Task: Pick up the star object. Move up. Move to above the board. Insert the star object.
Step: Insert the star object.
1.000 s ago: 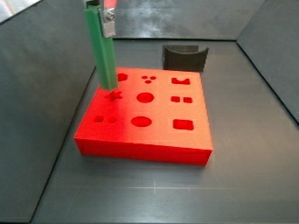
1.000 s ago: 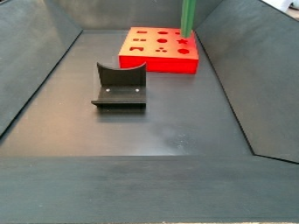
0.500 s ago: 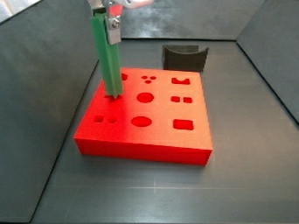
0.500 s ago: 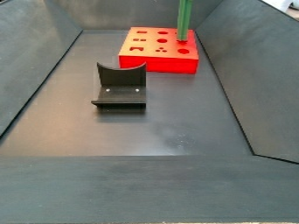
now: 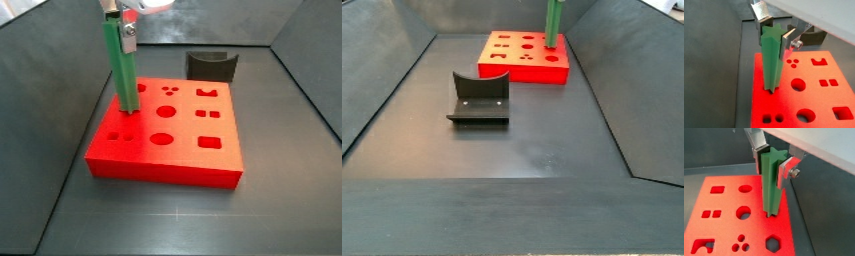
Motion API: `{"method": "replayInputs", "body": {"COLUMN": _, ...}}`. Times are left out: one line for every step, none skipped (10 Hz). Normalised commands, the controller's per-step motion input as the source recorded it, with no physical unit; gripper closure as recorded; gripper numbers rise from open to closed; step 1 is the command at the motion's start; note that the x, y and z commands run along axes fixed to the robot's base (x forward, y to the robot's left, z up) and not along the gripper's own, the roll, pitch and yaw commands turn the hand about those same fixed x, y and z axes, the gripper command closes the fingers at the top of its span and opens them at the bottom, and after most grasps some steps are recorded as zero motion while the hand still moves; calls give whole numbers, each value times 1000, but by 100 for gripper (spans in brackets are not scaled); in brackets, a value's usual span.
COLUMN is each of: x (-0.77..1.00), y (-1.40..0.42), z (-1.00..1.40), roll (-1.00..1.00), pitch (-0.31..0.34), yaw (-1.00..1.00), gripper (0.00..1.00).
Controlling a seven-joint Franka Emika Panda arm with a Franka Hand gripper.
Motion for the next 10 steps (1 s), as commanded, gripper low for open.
{"method": "replayInputs", "body": {"x": 37, "y": 0, "z": -160, "roll": 1, "pitch": 0, "yaw": -143, "gripper": 100}}
{"method": "replayInputs", "body": {"x": 0, "y": 0, "z": 0, "roll": 0, "pitch": -19, "yaw": -60, "gripper": 100}}
{"method": "replayInputs", "body": {"x": 0, "y": 0, "z": -9, "roll": 0, "pitch": 0, "yaw": -11, "gripper": 100}}
{"method": "replayInputs", "body": {"x": 0, "y": 0, "z": -100, "roll": 0, "pitch": 46, "yaw": -363, "gripper": 100}}
{"method": "replayInputs", "body": {"x": 0, "y": -11, "z": 0, "roll": 0, "pitch": 0, "yaw": -14, "gripper": 100}}
{"method": "replayInputs", "body": {"x": 0, "y": 0, "z": 0, "roll": 0, "pitch": 11, "yaw": -60, "gripper": 100}}
{"method": "replayInputs", "body": {"x": 54, "y": 0, "z": -111, "roll": 0, "pitch": 67, "yaw": -626, "gripper": 100}}
{"method": "replayInputs", "body": {"x": 89, "y": 60, "z": 0, "roll": 0, "pitch": 20, "yaw": -600, "gripper": 100}}
{"method": "replayInputs", "body": {"x": 0, "y": 0, "z": -26, "roll": 0, "pitch": 0, "yaw": 0, "gripper": 100}}
{"method": "replayInputs", "body": {"x": 103, "y": -29, "z": -66, "roll": 0, "pitch": 59, "yaw": -677, "gripper": 100}}
